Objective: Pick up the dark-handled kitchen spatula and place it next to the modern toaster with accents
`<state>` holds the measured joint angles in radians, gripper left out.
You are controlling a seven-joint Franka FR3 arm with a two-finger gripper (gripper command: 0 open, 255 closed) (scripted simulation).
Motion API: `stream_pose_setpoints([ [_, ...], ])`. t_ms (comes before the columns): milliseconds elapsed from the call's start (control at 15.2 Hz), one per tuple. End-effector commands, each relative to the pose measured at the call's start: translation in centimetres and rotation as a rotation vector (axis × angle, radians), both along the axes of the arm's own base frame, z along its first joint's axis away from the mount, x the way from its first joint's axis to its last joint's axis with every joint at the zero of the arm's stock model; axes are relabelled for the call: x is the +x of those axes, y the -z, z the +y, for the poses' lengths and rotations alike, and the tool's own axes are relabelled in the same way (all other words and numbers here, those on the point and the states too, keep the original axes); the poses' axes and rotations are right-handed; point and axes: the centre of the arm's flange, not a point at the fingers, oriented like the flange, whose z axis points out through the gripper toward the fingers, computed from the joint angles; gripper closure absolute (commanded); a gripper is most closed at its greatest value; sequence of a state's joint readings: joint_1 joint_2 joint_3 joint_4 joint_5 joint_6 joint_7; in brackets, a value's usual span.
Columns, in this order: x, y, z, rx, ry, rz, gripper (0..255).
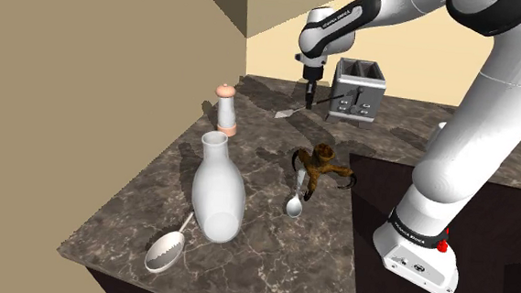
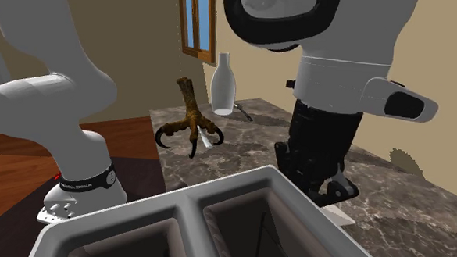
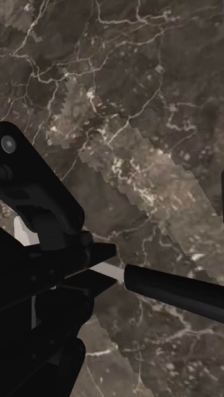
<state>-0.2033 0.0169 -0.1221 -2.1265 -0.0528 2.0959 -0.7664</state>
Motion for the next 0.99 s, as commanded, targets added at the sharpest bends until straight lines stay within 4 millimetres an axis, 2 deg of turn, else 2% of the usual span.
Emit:
stream_pose_setpoints([
  [0, -0.1, 1.1, 0.1, 0.000, 0.000, 0.000, 255],
  [462, -0.1, 4.7, 0.1, 0.000, 0.000, 0.000, 255],
  [924, -0.1, 4.7, 0.1, 0.000, 0.000, 0.000, 255],
])
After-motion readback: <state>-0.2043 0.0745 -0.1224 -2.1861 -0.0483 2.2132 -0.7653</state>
